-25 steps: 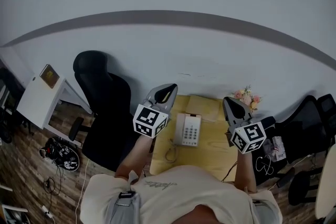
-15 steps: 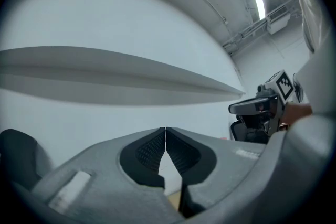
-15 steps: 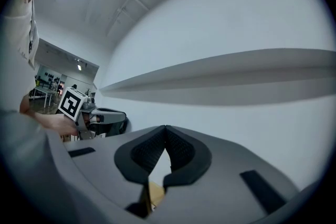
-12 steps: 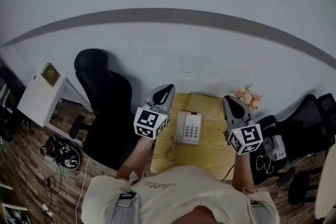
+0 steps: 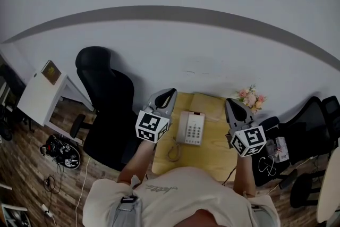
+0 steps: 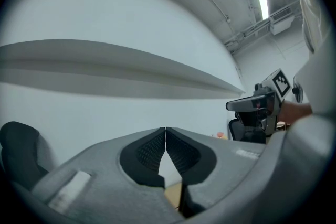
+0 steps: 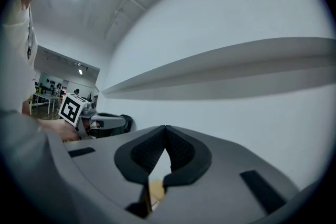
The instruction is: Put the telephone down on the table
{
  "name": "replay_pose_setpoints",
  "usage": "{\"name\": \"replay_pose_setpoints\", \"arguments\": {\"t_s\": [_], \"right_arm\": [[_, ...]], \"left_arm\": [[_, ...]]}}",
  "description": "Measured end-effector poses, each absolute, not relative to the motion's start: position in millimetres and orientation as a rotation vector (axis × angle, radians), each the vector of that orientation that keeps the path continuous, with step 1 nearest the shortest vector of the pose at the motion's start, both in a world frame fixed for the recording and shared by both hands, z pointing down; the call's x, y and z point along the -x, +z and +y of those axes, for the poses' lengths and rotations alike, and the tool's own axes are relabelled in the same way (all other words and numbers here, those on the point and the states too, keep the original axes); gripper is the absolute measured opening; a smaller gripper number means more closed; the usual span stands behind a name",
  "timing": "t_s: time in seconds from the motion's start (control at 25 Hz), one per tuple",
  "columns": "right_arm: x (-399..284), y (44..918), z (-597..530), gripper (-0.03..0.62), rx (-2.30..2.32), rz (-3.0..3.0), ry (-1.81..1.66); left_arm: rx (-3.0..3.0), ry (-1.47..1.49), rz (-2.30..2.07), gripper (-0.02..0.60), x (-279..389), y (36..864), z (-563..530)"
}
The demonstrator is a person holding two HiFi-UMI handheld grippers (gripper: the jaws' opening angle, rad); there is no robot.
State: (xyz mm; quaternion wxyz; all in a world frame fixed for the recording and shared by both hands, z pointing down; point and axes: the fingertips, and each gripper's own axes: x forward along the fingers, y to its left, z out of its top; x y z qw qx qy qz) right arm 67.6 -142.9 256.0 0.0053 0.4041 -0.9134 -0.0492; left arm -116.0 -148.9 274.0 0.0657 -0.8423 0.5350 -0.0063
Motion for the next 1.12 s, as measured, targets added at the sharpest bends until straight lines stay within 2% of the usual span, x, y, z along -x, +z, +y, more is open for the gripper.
{"name": "replay_pose_setpoints", "arguments": {"t_s": [1.12], "right_arm": [[-53,295,-148,0.003,-1.211,-2.789,-0.068]], "left_arm": [[2.621,-0.064,1.672,0.017,138,325,-158]]}}
